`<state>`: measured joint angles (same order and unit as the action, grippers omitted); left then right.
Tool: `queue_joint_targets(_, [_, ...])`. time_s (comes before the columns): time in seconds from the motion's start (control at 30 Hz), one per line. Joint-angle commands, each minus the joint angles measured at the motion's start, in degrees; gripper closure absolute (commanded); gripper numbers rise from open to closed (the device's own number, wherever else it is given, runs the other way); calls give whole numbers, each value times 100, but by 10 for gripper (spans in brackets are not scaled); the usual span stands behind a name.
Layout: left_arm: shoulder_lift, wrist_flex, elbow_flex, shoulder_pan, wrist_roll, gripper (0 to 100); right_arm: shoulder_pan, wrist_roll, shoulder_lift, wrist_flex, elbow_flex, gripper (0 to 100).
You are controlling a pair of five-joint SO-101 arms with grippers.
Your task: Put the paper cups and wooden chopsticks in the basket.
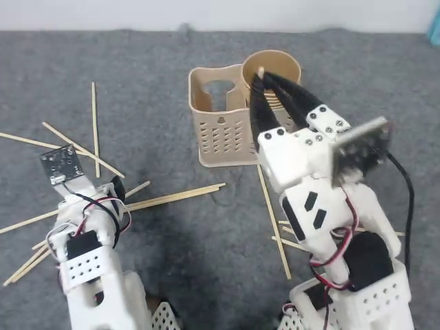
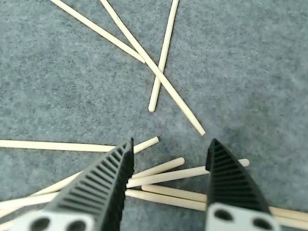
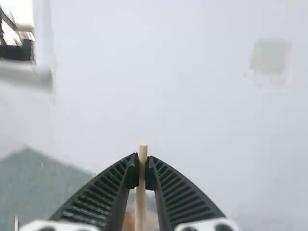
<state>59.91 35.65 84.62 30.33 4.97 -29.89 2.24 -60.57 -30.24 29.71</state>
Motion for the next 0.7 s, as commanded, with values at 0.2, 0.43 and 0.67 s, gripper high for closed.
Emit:
queue_joint_targets(0.2, [114,-149,-13,0,-62,768,-92,-62,1604,1130,-1943,990])
queue_joint_targets(0.43, [114,-149,-13,0,-62,768,-40,-53,3495,796,-3745,990])
queue_joint_targets(0.67, [114,-255,4,0,-62,768,242,-105,4277,-347,-3921,990])
